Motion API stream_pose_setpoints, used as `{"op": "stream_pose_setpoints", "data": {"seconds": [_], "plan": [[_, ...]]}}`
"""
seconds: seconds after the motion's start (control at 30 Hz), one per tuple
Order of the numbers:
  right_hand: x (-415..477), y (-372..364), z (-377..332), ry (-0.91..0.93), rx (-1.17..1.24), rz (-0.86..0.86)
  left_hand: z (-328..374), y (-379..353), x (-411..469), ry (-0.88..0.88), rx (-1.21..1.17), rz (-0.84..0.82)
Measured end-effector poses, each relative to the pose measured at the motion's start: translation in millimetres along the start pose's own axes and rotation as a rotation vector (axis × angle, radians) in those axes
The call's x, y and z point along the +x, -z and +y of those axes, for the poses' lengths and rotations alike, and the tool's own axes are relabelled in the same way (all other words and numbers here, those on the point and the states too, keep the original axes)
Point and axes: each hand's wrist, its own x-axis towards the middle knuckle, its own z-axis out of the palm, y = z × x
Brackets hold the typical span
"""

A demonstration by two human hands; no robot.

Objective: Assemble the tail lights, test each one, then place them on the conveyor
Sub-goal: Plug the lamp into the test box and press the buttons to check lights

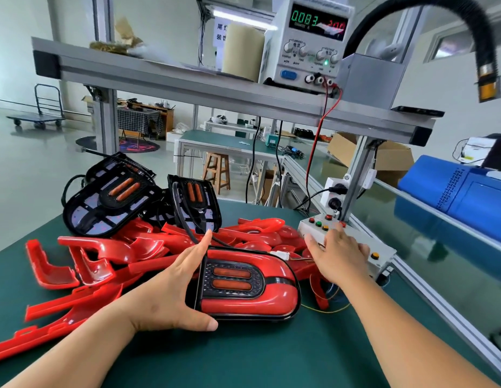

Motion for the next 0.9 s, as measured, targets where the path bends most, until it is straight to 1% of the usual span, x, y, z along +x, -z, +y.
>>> {"op": "stream_pose_setpoints", "data": {"seconds": [0.07,0.23,0.5,0.9], "plan": [[-6.8,-1.5,7.1,-0.045,-0.035,0.026,0.2,-0.2,-0.3,-0.001,-0.014,0.005],[-13.3,0.2,16.2,-0.144,-0.058,-0.020,0.0,0.0,-0.1,-0.010,-0.025,0.015],[-14.8,1.2,13.5,-0.163,-0.090,-0.036,0.9,0.0,-0.4,-0.001,-0.018,0.019],[-17.8,-2.4,13.6,-0.165,-0.045,-0.059,0.1,-0.7,-1.2,-0.003,-0.027,0.025]]}}
